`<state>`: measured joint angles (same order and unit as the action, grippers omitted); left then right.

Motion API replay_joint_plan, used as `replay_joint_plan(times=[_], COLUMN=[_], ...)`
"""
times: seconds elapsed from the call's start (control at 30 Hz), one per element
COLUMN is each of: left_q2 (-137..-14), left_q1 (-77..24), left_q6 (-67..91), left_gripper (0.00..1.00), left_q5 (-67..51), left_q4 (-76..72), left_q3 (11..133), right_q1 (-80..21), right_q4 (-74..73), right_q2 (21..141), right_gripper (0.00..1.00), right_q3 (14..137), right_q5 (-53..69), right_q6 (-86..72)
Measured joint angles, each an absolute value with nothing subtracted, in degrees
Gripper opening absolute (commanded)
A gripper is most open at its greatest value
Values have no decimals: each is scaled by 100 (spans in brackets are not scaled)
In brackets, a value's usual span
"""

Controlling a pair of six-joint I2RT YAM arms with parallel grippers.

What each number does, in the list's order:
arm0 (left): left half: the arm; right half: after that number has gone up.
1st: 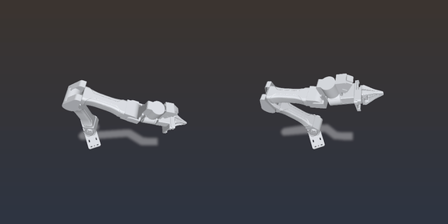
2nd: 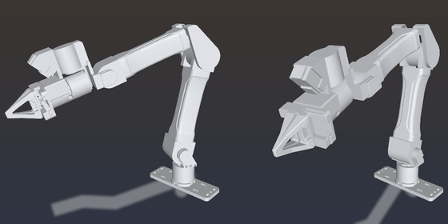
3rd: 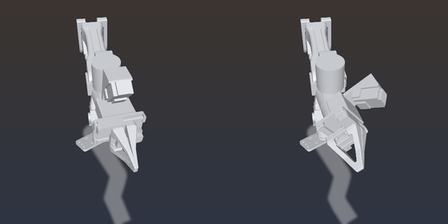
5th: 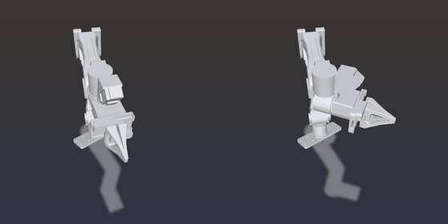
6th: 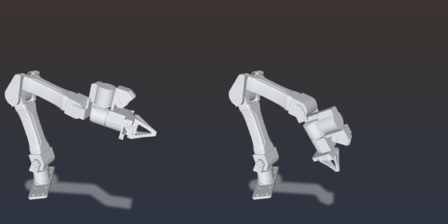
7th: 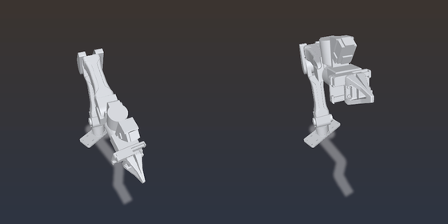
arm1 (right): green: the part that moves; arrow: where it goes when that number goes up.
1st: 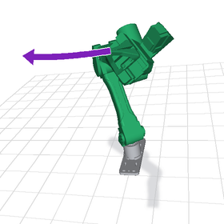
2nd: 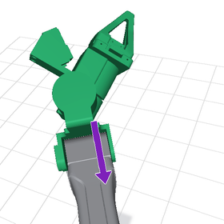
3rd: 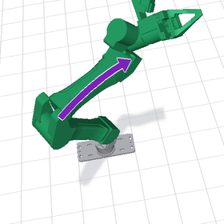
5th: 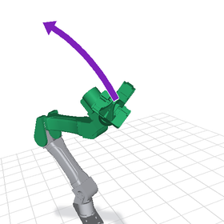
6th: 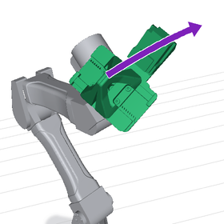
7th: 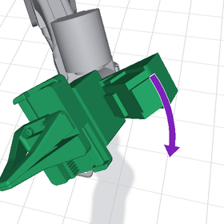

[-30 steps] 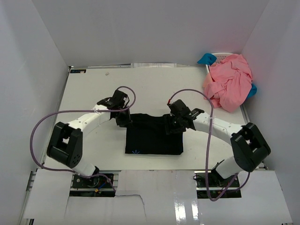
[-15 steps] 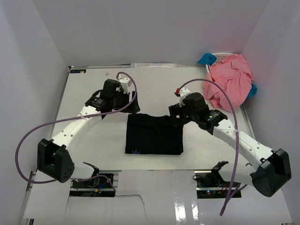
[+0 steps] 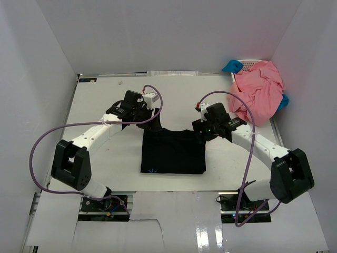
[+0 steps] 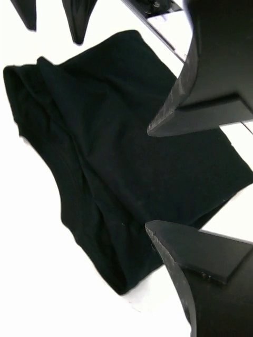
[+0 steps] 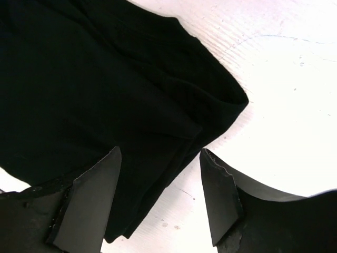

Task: Fold and stack the t-shirts
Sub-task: Fold the long partially folded tshirt into a neat square

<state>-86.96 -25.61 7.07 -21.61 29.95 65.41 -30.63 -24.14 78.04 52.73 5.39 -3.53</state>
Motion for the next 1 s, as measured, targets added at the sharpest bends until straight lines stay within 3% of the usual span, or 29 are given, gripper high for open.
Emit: replay_joint_plan(times=[0.9, 1.0], left_q2=[-9334, -9334], left_q1=[-2561, -2561], left_q6=[355, 331], left_gripper=[71, 71], left_q5=[-2541, -2508], left_q4=[2733, 2735], left_q3=[6539, 6541], right_q1=[-2967, -2943], right_q4=[-2351, -2344], right_q2=[8711, 8746], right_gripper=[67, 62], right_q3=[5511, 5627], right_q5=[764, 731], right_q6=[-104, -99])
